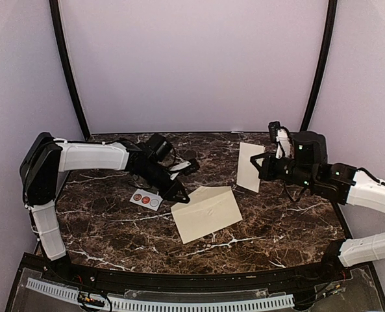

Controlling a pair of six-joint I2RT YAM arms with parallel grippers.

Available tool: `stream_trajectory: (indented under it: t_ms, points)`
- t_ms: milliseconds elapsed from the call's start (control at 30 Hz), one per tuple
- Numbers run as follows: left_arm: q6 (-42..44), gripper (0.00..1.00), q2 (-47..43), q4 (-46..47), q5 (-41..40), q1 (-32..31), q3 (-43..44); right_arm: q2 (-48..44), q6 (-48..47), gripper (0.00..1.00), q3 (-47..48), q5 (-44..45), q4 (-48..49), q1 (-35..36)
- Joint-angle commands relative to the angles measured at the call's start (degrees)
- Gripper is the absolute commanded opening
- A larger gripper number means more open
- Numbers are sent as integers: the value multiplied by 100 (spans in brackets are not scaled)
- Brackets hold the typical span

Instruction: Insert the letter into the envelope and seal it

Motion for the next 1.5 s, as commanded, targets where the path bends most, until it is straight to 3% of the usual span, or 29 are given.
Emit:
stream_trajectory:
  t_ms: [0,33,200,267,433,567,700,1067,1467]
  points:
    - [272,12,55,-48,-886,-157,231,22,161,0,70,178,-187,-40]
    - [206,13,-38,51,-1175,-162,158,46,194,0,71,230,-237,-33]
    - [-827,50,-682,1066,-1969,-161,-301,196,362,0,21,291,-435,-141]
    - [-1495,58,-981,1323,-2111,-149,-535,277,429,0,-25,173,-483,-244]
    - [-3338,61,-1782,1727,-1849,-154,-1518,397,526,0,-149,-218,-636,-629]
    - [-5299,61,-2423,2977,-1310,-195,-2802,423,544,0,-254,-552,-739,-888]
    - [-6152,61,-2694,3709,-1226,-386,-3711,466,603,0,-355,-792,-864,-968]
    - [-6496,62,-2048,4660,-928,-542,-4132,733,741,0,-596,-1130,-1077,-973]
    - [-6186,60,-1283,4591,-936,-550,-3846,893,822,0,-720,-1323,-1058,-974]
